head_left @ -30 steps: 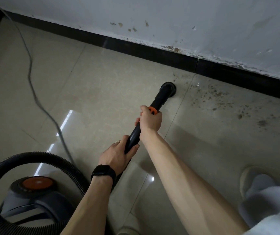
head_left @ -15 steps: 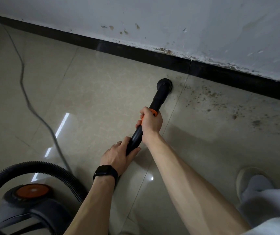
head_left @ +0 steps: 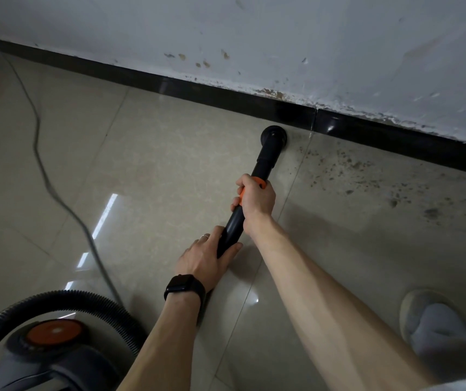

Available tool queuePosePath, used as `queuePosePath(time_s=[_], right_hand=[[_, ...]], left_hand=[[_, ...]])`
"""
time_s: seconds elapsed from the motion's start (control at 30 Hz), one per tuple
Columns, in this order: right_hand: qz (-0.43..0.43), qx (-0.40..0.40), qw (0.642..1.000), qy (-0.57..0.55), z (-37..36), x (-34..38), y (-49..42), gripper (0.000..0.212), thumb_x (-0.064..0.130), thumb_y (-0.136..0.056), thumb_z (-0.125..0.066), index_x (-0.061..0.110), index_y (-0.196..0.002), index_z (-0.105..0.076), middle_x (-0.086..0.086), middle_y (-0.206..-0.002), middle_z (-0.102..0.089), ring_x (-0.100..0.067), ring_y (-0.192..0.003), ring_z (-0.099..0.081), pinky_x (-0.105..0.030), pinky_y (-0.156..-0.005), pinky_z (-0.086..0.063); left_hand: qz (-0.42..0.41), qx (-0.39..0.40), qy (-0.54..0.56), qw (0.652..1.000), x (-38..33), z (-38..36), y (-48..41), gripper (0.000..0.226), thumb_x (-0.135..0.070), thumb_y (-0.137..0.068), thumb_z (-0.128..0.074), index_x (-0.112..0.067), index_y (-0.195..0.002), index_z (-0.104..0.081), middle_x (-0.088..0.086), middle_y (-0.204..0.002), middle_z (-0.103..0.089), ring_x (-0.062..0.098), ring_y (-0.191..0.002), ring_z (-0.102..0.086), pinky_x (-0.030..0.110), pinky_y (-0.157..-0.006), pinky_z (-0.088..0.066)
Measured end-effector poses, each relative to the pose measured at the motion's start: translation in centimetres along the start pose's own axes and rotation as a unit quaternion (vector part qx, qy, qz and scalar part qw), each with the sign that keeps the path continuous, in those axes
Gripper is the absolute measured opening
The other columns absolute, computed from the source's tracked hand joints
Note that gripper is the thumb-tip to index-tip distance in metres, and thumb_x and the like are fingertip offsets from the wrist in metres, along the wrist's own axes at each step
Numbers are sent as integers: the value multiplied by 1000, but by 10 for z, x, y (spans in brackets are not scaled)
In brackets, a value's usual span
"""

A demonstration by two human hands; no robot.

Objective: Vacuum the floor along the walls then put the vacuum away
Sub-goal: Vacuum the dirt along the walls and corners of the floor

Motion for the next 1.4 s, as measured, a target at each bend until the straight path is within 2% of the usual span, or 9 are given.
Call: queuePosePath(time_s=[0.13, 0.43, 0.53, 0.63, 0.77, 1.0, 1.07, 1.17, 1.4], right_hand=[[0, 4, 1000, 8, -4, 5, -5, 22, 12, -74, -67, 11, -94, -59, 2, -60, -55, -15, -43, -48, -30, -49, -48], [6, 20, 998, 53, -29, 15, -17, 22, 12, -77, -66, 10, -97, -57, 3, -57, -56, -15, -38, -48, -28, -45, -46], [25, 10, 993, 117, -43, 16, -19, 25, 16, -85, -66, 10, -105, -51, -1, -69, -60, -13, -35, -51, -25, -43, -46], [30, 21, 986, 164, -56, 12, -18, 25, 20, -91, -65, 15, -105, -44, -4, -78, -61, -11, -34, -53, -23, -40, -45], [22, 12, 988, 152, -46, 1, -8, 30, 26, -93, -68, 14, -109, -46, -5, -80, -62, -10, -34, -53, -24, -42, -46], [2, -32, 996, 89, 6, -37, 35, 26, 26, -90, -71, 14, -102, -51, 5, -58, -58, -14, -38, -52, -26, -46, -49], [-10, -45, 996, 77, 19, -48, 49, 25, 25, -91, -72, 14, -101, -52, 6, -56, -57, -14, -39, -51, -26, -46, -48], [-20, -58, 997, 47, 40, -62, 66, 24, 21, -91, -72, 11, -103, -53, -1, -66, -57, -15, -41, -50, -27, -47, -49], [-1, -67, 997, 42, 69, -51, 75, 19, 5, -86, -65, 11, -98, -50, 1, -57, -49, -17, -40, -43, -26, -44, -44]], left_hand=[[11, -2, 13, 1000, -1, 2, -4, 45, -73, -90, -37, -37, -117, -39, -9, -91, -56, 17, -79, -58, 37, -67, -54], [40, -2, 112, 993, 5, 3, -16, 37, -72, -89, -40, -43, -112, -39, -12, -85, -57, 11, -74, -59, 38, -66, -55], [58, -2, 187, 981, 17, 1, -20, 34, -69, -91, -42, -41, -109, -42, -11, -79, -63, 8, -68, -63, 37, -62, -57], [73, -2, 207, 976, 29, -1, -22, 37, -69, -91, -41, -39, -111, -44, -12, -79, -63, 6, -68, -63, 33, -61, -56], [49, 17, 150, 987, 33, -5, -11, 34, -74, -88, -37, -44, -104, -38, -14, -76, -60, 7, -64, -62, 29, -54, -51], [-48, 32, -35, 998, 25, -9, 34, 39, -70, -91, -28, -32, -99, -32, -12, -69, -49, 14, -57, -53, 32, -53, -42], [-73, 24, -57, 995, 22, -13, 51, 39, -69, -91, -27, -30, -96, -30, -10, -69, -53, 18, -58, -56, 31, -52, -41], [-94, 12, -104, 990, 21, -24, 68, 40, -68, -90, -30, -29, -93, -25, -3, -78, -65, 25, -66, -64, 31, -52, -34], [-115, 14, -69, 991, 0, -50, 77, 45, -69, -90, -34, -25, -101, -33, -5, -94, -65, 26, -78, -67, 31, -57, -33]])
Point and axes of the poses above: each hand's wrist, its own y-axis away from the middle knuckle, its own z-axis out of the back of the hand, x = y × z, the point moved 10 cm from there along -y, towards the middle knuckle
